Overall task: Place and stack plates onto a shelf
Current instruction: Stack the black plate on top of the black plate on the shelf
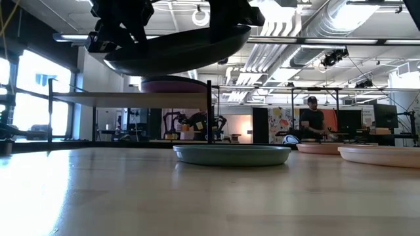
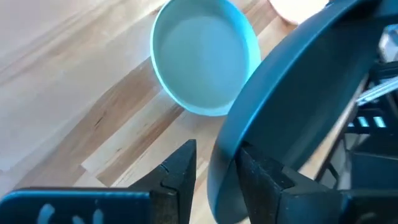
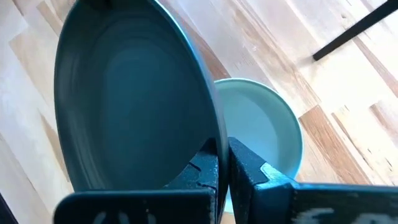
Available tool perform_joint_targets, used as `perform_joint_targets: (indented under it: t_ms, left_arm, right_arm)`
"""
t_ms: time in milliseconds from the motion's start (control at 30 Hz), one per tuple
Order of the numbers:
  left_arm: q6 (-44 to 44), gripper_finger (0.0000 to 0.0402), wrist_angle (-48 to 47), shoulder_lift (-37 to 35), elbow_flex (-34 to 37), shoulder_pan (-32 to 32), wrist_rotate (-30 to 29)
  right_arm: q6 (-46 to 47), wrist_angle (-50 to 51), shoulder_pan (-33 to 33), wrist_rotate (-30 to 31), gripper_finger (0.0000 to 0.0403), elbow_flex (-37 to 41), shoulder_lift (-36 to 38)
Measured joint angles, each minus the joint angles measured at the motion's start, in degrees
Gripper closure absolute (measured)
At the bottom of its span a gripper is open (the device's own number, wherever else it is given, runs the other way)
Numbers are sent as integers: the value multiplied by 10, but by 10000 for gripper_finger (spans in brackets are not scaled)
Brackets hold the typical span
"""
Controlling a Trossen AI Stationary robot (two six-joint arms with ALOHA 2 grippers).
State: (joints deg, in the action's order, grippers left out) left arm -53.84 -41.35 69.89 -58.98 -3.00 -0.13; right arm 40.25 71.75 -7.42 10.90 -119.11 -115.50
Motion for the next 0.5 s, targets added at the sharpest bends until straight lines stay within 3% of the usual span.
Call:
perform_joint_targets:
  t_ms: [500]
  left_arm:
    - [34, 298, 20, -138, 0, 27, -24]
  right_arm:
    - [-46, -11, 43, -35, 402, -1, 0]
